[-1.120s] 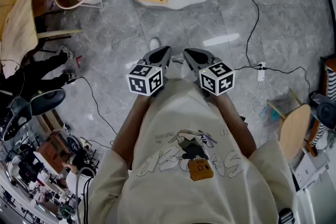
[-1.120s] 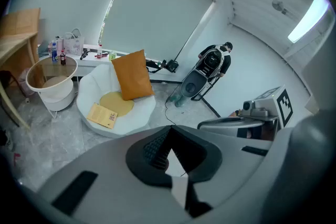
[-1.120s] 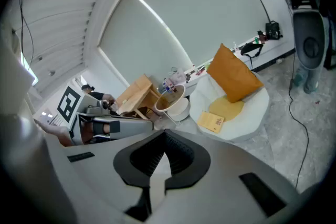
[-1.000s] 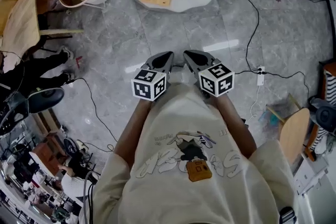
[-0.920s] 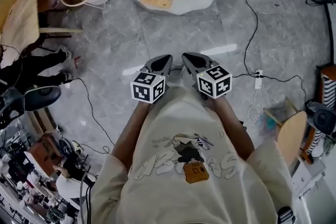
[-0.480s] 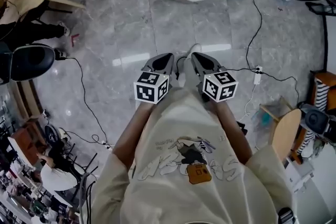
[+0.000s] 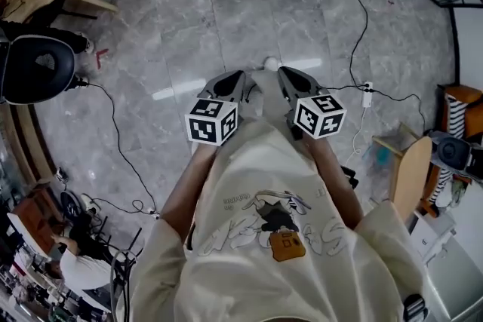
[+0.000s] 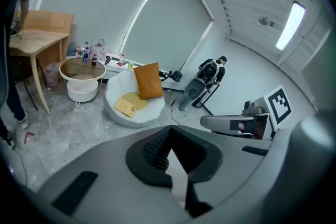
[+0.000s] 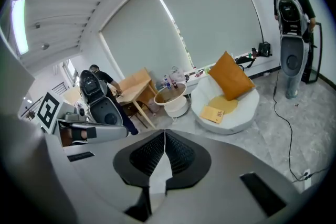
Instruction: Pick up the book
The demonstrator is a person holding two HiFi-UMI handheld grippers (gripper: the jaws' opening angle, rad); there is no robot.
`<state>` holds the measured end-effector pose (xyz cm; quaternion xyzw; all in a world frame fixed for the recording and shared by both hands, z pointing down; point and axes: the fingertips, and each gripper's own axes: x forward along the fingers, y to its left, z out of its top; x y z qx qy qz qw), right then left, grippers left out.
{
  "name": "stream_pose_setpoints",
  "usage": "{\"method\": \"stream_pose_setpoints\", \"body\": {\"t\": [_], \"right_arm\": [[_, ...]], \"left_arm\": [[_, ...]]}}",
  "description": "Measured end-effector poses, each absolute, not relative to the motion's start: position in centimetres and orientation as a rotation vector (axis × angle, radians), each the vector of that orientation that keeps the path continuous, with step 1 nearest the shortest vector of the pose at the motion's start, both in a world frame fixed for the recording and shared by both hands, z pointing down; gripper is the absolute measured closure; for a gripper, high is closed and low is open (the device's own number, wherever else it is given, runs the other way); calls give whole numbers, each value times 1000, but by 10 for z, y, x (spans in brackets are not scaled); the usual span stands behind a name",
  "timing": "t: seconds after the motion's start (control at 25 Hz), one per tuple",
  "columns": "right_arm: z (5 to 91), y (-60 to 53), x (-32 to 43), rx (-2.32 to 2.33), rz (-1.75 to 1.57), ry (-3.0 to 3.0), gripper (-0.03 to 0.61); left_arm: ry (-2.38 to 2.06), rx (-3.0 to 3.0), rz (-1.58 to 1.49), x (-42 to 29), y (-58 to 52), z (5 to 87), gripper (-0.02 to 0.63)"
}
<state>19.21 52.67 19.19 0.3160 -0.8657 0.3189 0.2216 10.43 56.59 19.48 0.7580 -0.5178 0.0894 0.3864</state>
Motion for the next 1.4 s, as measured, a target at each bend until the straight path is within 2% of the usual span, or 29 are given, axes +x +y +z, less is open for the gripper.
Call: {"method": "stream_pose_setpoints", "body": {"t": [0.48,0.8,1.4], "right_arm": [[199,487,151,794,861,-2398,555],[195,406,145,797,849,-2406,555],[193,250,202,805,864,-2449,554]], "left_arm": [[-1376,1842,209,62,542,205,607],[-1417,1862,225,49,462,190,607],[-1454,1862,268,100,314,179,607]]}}
